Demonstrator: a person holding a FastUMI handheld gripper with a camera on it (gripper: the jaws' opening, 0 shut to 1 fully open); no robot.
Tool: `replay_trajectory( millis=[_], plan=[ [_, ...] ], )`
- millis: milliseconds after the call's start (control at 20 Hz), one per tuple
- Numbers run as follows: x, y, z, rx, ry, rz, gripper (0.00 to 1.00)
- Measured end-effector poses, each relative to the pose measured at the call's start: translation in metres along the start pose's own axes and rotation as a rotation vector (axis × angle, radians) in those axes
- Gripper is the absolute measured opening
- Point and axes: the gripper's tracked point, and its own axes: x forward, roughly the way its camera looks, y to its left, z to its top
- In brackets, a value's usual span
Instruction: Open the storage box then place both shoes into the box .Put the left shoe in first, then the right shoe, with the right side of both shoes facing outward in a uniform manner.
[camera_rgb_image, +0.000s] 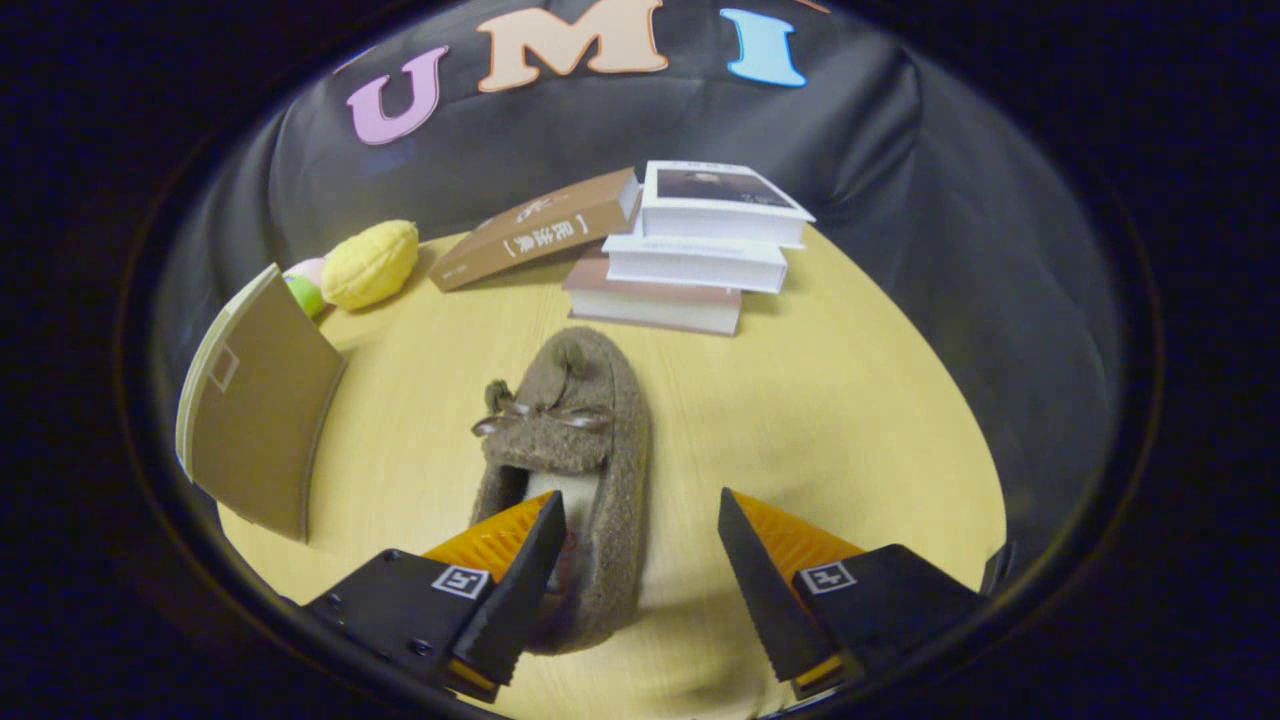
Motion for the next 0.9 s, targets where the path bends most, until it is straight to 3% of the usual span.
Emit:
replay_trajectory(
  millis=[50,250,550,900],
  plan=[
    [0.004,0.003,-0.001,0.005,0.007,0.015,0.91],
    [0.008,0.017,-0.004,0.017,0.047,0.072,0.55],
    [0.011,0.006,-0.005,0.037,0.093,0.040,0.04],
    [-0.013,0.017,0.019,0.228,0.088,0.127,0.03]
  ],
)
